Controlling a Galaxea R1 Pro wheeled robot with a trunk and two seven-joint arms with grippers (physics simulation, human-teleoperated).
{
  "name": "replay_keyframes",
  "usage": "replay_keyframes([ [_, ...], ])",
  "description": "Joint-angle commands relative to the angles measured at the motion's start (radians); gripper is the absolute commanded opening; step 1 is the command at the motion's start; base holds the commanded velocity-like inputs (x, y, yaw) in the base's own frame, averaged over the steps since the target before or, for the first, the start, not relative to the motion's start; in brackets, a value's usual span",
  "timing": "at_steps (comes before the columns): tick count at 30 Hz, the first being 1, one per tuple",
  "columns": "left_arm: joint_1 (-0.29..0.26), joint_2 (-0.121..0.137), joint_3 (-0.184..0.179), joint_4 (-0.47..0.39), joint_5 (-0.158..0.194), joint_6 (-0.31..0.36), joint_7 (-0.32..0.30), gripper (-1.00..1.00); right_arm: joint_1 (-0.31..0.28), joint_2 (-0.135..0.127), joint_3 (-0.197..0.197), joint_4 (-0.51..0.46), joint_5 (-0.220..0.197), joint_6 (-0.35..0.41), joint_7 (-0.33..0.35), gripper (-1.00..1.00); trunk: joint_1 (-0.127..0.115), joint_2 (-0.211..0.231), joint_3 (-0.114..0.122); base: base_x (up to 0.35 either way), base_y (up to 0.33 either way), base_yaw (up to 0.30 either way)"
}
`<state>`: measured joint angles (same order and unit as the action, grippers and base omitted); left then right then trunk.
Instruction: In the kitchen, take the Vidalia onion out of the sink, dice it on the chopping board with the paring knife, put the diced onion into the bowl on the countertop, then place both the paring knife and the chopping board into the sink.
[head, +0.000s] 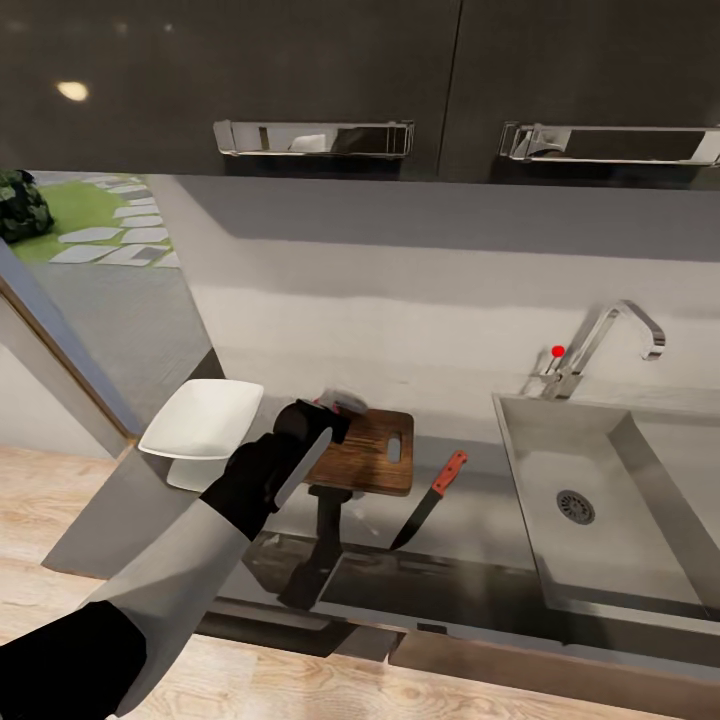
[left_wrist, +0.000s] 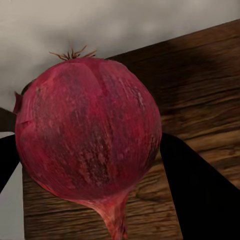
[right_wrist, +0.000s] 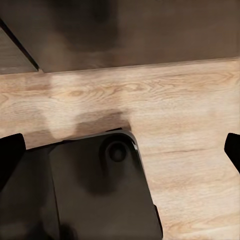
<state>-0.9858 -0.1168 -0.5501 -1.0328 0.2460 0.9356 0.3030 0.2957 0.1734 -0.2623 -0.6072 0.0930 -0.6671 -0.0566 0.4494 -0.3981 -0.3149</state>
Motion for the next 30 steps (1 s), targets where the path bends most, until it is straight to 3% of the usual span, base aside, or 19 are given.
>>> replay_keyframes([
  [1,-0.001,0.0,-0.002,0.0,0.009,0.003,0.008,-1.0,0.0,0.001,-0.003,-0.002,0.01,0.0,-0.006,1.0,0.001,-0.002,-0.002,0.0,0.0,0.0],
  [17,-0.001,0.0,-0.002,0.0,0.067,-0.029,-0.068,-1.0,0.0,0.001,-0.003,-0.002,0.01,0.0,-0.006,1.0,0.001,-0.002,-0.002,0.0,0.0,0.0],
  [26,-0.001,0.0,-0.002,-0.001,0.072,-0.029,-0.072,-1.0,0.0,0.001,-0.003,-0.002,0.01,0.0,-0.006,1.0,0.001,-0.002,-0.002,0.0,0.0,0.0],
  [30,-0.001,0.001,-0.002,-0.001,0.073,-0.028,-0.104,-1.0,0.0,0.001,-0.003,-0.002,0.01,0.001,-0.006,1.0,0.001,-0.002,-0.002,0.0,0.0,0.0],
])
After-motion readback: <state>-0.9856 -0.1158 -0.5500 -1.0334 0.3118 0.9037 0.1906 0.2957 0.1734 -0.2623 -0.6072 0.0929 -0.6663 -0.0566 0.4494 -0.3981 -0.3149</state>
